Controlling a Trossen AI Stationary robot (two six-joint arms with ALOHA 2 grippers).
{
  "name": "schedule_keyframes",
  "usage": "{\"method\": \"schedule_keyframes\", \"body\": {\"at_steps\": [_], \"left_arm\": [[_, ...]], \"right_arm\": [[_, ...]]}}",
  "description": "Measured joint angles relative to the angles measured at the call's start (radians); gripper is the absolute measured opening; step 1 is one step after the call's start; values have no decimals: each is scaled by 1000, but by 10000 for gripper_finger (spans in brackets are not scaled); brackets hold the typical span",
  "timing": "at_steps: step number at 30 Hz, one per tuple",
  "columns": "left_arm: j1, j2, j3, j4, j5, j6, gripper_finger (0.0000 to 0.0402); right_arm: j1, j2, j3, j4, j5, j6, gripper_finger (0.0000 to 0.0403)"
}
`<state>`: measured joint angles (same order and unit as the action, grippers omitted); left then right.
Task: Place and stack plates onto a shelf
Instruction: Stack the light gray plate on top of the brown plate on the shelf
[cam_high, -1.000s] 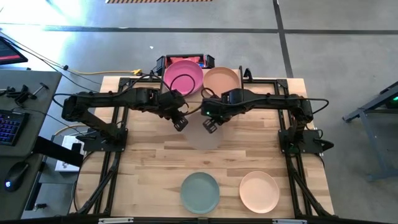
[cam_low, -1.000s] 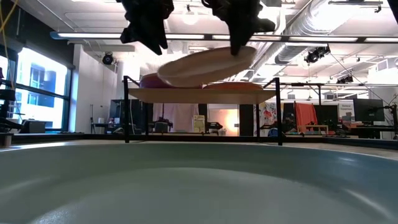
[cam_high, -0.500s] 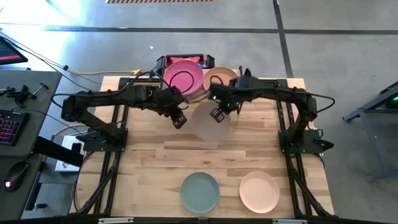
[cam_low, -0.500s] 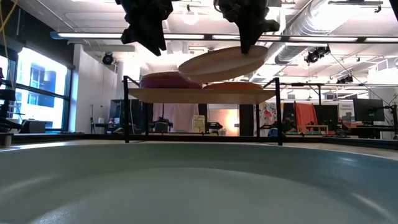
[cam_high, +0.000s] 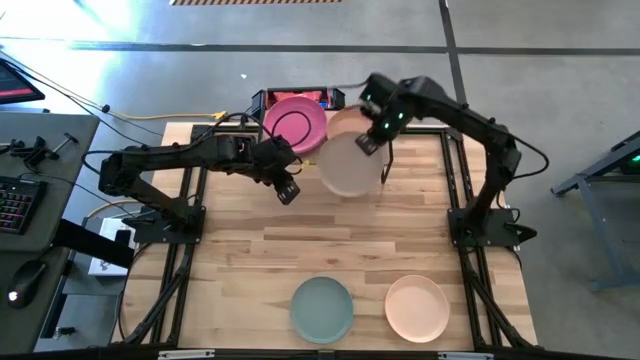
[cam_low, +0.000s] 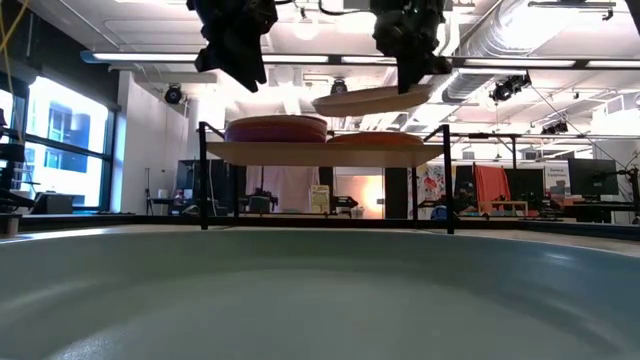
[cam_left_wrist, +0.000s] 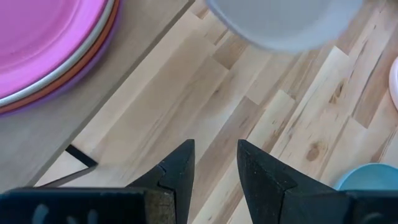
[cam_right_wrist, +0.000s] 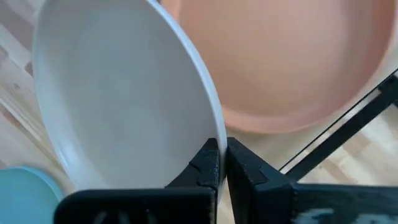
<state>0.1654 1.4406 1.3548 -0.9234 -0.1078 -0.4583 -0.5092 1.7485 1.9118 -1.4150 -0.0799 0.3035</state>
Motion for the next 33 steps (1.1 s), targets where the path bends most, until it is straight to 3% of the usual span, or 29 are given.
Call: {"method": "schedule_keyframes", "body": {"at_steps": [18,25,33], "left_arm": [[1,0,0,0,-45,0,111],[13,0,0,0,-63,-3,111],[31,0,0,1,-63,-10,111]], "right_arm": [[-426,3,-39,189,-196,-128,0],[-472,4,-147,254,-310,-120,0],[-465,4,-212,300,-321,-57,0]]}}
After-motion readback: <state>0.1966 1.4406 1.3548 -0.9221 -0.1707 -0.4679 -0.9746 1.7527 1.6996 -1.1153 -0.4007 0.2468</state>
